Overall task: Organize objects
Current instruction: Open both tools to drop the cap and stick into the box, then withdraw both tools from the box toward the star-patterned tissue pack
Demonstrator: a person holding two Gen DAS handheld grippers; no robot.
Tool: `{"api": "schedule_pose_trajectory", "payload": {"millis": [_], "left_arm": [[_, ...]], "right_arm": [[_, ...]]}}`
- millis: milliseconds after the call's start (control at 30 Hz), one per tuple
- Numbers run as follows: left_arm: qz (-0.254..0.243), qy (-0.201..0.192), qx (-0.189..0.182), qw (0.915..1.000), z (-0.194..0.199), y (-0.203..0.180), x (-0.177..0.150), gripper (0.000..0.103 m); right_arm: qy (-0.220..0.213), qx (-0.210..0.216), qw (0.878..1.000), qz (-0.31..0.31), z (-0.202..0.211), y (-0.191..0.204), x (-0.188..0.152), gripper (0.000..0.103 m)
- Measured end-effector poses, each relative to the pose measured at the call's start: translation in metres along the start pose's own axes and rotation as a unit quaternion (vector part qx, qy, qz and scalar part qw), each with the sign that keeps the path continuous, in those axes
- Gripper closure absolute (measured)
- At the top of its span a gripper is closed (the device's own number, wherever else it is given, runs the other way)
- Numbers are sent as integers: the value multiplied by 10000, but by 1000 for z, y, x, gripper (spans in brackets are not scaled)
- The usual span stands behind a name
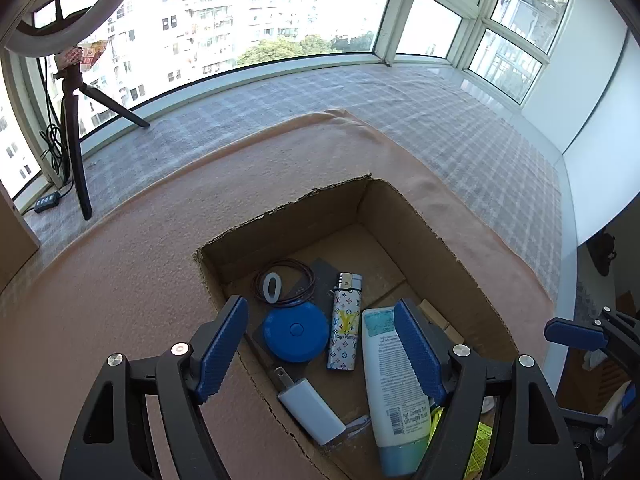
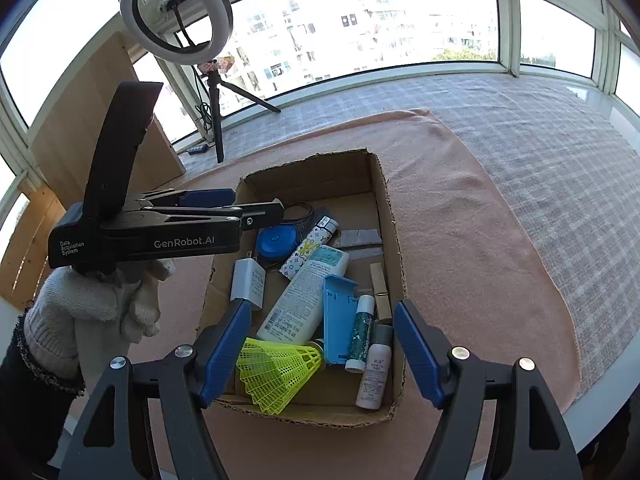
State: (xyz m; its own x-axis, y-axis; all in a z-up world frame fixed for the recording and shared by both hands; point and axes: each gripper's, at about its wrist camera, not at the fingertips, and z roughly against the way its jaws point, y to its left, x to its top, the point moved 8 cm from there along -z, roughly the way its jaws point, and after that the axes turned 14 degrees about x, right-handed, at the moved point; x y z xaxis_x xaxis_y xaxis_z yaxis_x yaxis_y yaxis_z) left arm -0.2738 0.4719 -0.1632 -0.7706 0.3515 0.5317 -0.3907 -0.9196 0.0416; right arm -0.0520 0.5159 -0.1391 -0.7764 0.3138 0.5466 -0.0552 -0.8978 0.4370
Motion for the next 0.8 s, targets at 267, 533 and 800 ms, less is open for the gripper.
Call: {"api": "schedule_pose_trajectory", "payload": {"millis": [267,533,800], "left_arm": [[22,-39,16,10000,6,3,-1,25],[81,-63,52,9999,21,18,-12,25],[322,-90,191,9993,48,55,-36,25]], "right_arm": [[-7,0,10000,-12,0,1,0,33],[-26,35,10000,33,-1,13,1,33],[-19,134,9998,143,-7,41,-1,33]]}}
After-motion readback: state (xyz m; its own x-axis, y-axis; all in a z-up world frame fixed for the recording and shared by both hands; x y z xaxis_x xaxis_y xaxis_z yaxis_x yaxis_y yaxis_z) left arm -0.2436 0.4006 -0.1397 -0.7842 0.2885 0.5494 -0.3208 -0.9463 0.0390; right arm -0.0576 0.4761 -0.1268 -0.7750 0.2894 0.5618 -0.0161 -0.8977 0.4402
